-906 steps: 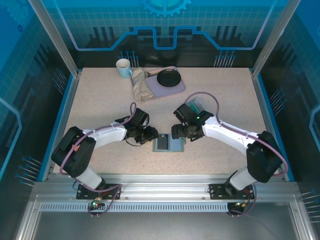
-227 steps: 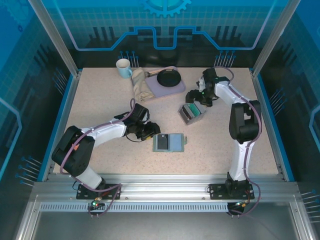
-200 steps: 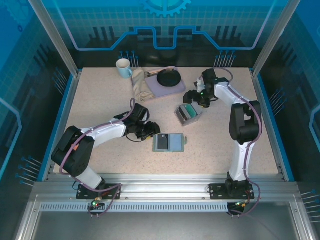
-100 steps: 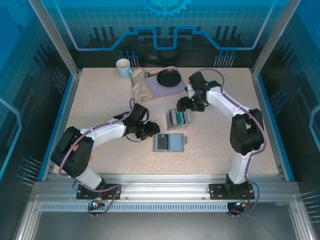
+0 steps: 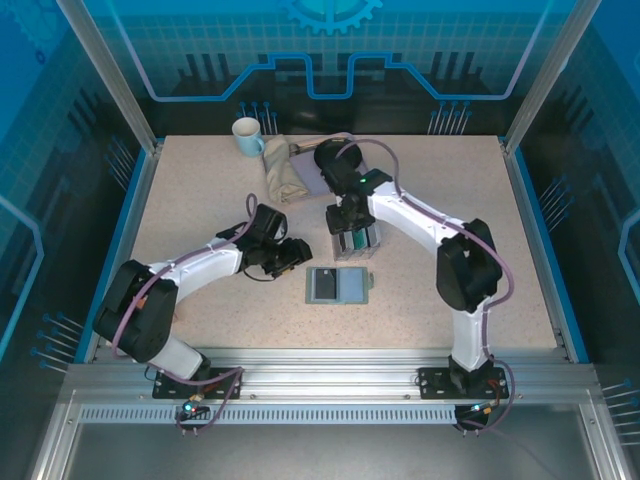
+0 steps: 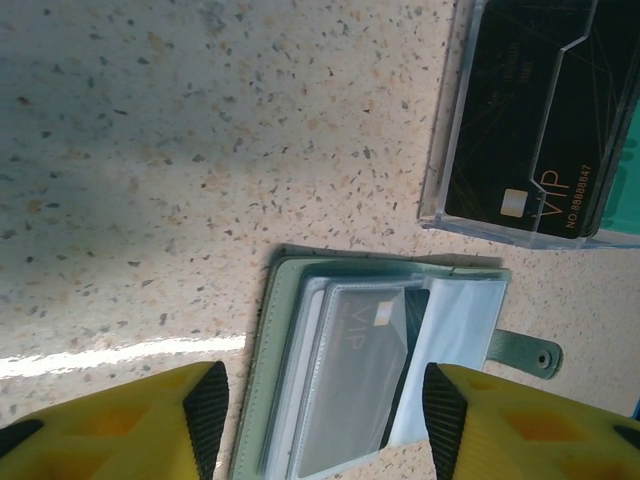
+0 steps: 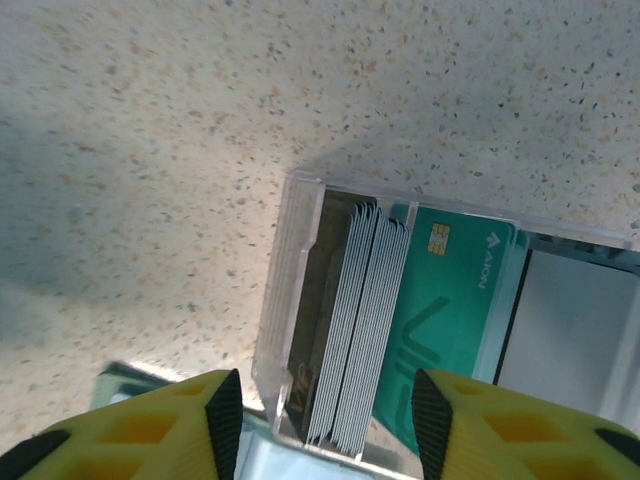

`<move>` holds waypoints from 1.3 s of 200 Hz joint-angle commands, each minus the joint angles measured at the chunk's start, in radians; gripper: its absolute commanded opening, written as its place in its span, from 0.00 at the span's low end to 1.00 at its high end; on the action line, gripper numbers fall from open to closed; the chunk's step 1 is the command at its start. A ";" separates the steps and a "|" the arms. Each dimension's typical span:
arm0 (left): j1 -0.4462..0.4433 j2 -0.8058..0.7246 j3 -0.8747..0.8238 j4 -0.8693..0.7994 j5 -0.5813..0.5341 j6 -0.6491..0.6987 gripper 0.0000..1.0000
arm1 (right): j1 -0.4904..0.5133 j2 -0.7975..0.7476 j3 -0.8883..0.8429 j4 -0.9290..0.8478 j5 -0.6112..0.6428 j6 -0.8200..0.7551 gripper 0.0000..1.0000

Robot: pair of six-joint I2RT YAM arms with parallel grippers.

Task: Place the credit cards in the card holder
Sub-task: Move the storage box to the center of the table, then pick up the credit card from the storage box.

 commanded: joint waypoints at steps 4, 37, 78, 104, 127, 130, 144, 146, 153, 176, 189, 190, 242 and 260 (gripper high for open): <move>0.015 -0.038 -0.027 -0.016 -0.023 -0.014 0.57 | 0.023 0.061 0.049 -0.057 0.073 0.032 0.48; 0.021 -0.045 -0.044 -0.008 -0.028 -0.019 0.58 | 0.044 0.118 0.075 -0.069 0.103 0.041 0.43; 0.027 -0.051 -0.056 -0.001 -0.025 -0.020 0.58 | 0.055 0.168 0.109 -0.106 0.168 0.054 0.41; 0.028 -0.054 -0.061 0.001 -0.023 -0.022 0.58 | 0.060 0.197 0.128 -0.125 0.193 0.059 0.43; 0.028 -0.055 -0.064 0.004 -0.021 -0.026 0.58 | 0.062 0.221 0.136 -0.136 0.217 0.063 0.44; 0.028 -0.054 -0.065 0.004 -0.021 -0.026 0.58 | 0.063 0.224 0.137 -0.137 0.220 0.062 0.44; 0.027 -0.055 -0.066 0.006 -0.019 -0.026 0.58 | 0.064 0.233 0.141 -0.145 0.229 0.065 0.44; 0.027 -0.054 -0.066 0.006 -0.018 -0.027 0.59 | 0.064 0.234 0.141 -0.145 0.230 0.065 0.44; 0.028 -0.054 -0.068 0.005 -0.019 -0.029 0.59 | 0.063 0.236 0.141 -0.147 0.236 0.064 0.44; 0.028 -0.057 -0.067 0.003 -0.018 -0.028 0.59 | 0.072 0.226 0.144 -0.159 0.285 0.059 0.44; 0.027 -0.059 -0.068 0.001 -0.018 -0.028 0.59 | 0.076 0.212 0.144 -0.162 0.315 0.052 0.44; 0.028 -0.059 -0.068 0.001 -0.018 -0.028 0.59 | 0.076 0.211 0.145 -0.163 0.316 0.051 0.44; 0.027 -0.060 -0.071 0.002 -0.018 -0.031 0.59 | 0.075 0.182 0.144 -0.178 0.345 0.037 0.44; 0.027 -0.057 -0.069 0.002 -0.015 -0.031 0.59 | 0.075 0.179 0.138 -0.174 0.344 0.035 0.42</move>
